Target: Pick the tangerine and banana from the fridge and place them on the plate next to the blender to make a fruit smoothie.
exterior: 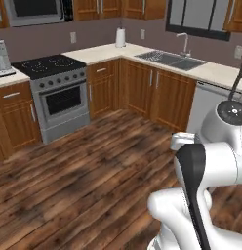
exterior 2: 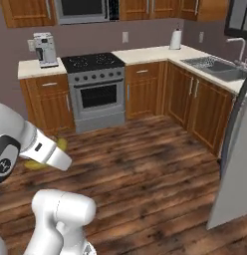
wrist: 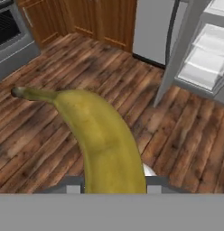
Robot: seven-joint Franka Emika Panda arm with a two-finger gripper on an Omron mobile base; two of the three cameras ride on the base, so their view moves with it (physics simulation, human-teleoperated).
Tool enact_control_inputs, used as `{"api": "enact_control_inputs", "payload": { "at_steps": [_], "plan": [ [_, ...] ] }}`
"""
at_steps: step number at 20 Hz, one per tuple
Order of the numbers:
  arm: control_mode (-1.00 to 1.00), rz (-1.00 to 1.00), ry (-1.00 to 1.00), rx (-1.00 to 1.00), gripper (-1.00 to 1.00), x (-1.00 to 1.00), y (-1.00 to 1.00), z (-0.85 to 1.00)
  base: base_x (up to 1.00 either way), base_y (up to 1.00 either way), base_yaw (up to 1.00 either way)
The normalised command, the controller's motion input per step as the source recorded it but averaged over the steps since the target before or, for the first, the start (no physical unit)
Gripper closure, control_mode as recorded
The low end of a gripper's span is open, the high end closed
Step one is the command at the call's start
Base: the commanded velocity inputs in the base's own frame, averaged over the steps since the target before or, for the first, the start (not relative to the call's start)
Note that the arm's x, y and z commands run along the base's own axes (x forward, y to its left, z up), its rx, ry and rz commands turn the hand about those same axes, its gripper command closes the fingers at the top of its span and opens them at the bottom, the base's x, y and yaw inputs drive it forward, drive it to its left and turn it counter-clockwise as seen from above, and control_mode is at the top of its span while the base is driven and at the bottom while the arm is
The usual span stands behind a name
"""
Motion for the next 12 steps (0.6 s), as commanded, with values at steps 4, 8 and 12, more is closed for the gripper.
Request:
{"api": "enact_control_inputs", "payload": {
  "at_steps": [4,8,12],
  "plan": [
    [1.0,0.0,0.0,0.0,1.0,0.0,0.0,0.0,-0.36,1.0,0.66],
    [1.0,0.0,0.0,0.0,1.0,0.0,0.0,0.0,-0.28,1.0,0.65],
    [1.0,0.0,0.0,0.0,1.0,0.0,0.0,0.0,-0.18,1.0,0.61]
  ]
}}
